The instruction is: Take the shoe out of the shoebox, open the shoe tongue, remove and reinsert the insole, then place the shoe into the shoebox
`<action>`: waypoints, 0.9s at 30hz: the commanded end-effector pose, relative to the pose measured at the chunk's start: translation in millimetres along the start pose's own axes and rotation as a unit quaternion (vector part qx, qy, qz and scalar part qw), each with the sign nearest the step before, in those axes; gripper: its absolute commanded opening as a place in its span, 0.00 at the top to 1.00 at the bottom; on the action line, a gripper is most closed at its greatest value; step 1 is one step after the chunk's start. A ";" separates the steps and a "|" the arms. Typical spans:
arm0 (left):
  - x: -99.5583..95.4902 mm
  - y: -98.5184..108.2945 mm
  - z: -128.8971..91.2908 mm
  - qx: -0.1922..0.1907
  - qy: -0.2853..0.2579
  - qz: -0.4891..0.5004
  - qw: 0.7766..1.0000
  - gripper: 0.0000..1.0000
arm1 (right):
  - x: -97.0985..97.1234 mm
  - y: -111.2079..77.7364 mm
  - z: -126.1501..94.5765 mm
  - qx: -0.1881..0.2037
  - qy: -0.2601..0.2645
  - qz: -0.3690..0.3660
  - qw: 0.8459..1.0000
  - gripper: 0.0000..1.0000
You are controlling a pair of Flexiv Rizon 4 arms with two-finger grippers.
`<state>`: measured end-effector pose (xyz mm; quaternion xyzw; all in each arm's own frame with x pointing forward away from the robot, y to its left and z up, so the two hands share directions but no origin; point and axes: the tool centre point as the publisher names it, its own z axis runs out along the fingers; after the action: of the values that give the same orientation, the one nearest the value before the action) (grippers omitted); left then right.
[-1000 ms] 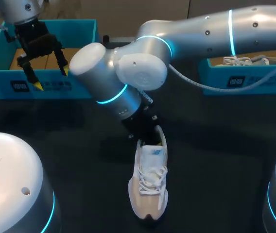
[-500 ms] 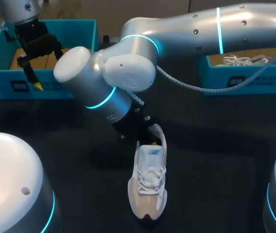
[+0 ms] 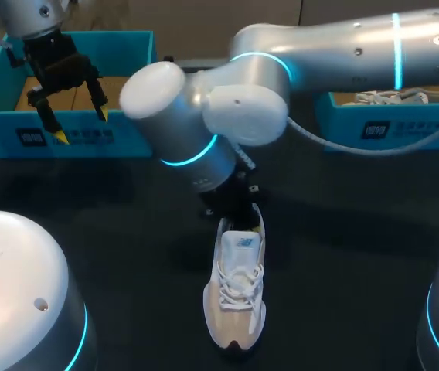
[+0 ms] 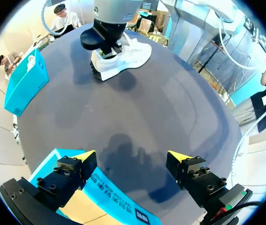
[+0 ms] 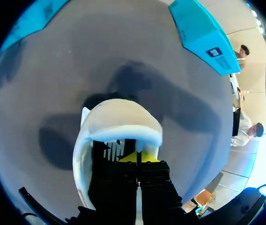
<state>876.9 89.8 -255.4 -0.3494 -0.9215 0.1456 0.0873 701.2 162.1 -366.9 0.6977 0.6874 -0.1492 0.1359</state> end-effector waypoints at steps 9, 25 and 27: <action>0.4 -0.3 0.1 -0.001 0.000 0.000 1.000 0.00 | 15.1 7.2 11.1 -0.005 0.083 -0.039 0.996 1.00; 0.4 -0.3 0.1 -0.001 0.000 0.000 1.000 0.00 | 37.6 2.8 29.9 0.025 0.102 -0.046 0.993 1.00; 0.4 -0.3 0.1 -0.001 0.000 0.000 1.000 0.00 | 32.3 -1.0 18.7 0.029 0.097 -0.044 0.994 1.00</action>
<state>876.8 89.8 -255.4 -0.3494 -0.9215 0.1456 0.0873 704.9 179.5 -400.9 0.6823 0.7229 -0.1032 0.0362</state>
